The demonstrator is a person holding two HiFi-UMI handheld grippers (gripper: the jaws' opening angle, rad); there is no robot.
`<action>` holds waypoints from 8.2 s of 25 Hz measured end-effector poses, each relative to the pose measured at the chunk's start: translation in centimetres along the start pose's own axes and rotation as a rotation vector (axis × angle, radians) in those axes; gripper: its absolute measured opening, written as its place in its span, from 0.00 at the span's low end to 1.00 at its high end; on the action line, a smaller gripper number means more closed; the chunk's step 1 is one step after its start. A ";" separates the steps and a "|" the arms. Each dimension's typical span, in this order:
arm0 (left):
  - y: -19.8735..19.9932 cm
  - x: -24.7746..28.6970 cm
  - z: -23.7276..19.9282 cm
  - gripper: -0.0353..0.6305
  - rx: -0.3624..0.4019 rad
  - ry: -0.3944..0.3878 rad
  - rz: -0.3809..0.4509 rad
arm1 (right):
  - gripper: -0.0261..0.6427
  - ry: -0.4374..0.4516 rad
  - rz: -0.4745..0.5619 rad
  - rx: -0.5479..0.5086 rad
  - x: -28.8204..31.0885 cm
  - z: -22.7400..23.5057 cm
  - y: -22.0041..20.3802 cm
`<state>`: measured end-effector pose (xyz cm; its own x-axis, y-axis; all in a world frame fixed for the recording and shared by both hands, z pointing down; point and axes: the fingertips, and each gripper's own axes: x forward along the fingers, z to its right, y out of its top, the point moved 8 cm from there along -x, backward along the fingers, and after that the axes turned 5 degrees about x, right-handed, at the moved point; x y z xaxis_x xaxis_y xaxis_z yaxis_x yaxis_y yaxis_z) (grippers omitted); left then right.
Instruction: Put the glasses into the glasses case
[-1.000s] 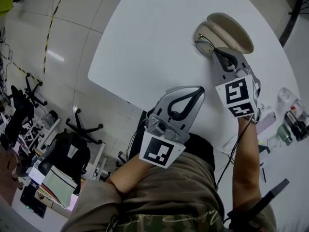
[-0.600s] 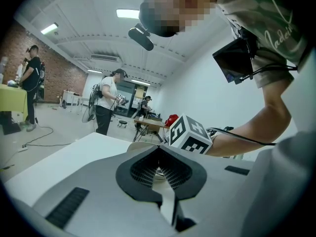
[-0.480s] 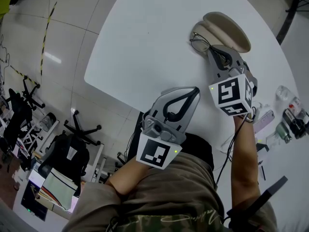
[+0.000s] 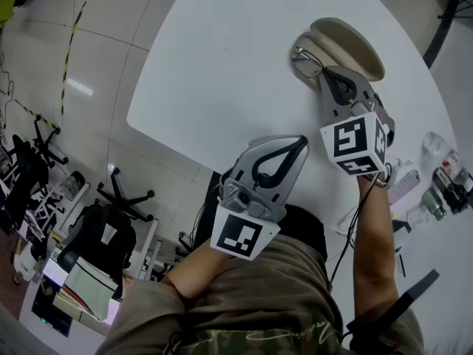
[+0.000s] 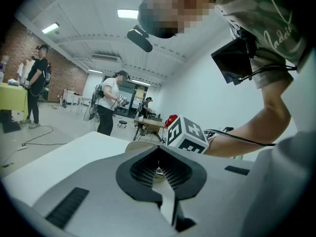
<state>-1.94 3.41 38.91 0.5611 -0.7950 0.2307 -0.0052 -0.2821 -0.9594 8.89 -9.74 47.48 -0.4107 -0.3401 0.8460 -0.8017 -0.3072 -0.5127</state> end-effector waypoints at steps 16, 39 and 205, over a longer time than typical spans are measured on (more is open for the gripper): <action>0.0 0.0 0.0 0.06 -0.008 -0.002 -0.002 | 0.07 -0.039 -0.013 -0.022 0.7 0.7 -0.3; 1.0 -0.9 0.3 0.06 0.004 -0.007 0.029 | 0.07 -0.060 0.036 0.054 0.1 1.2 -0.2; 8.6 -28.2 23.3 0.06 0.207 -0.245 0.245 | 0.06 -0.647 0.750 0.634 -41.1 -36.2 -8.5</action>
<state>1.43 35.92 20.42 0.7447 -0.6667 -0.0303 -0.0105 0.0336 -0.9994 16.90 39.04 22.37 -0.2443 -0.9560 0.1627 -0.0184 -0.1632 -0.9864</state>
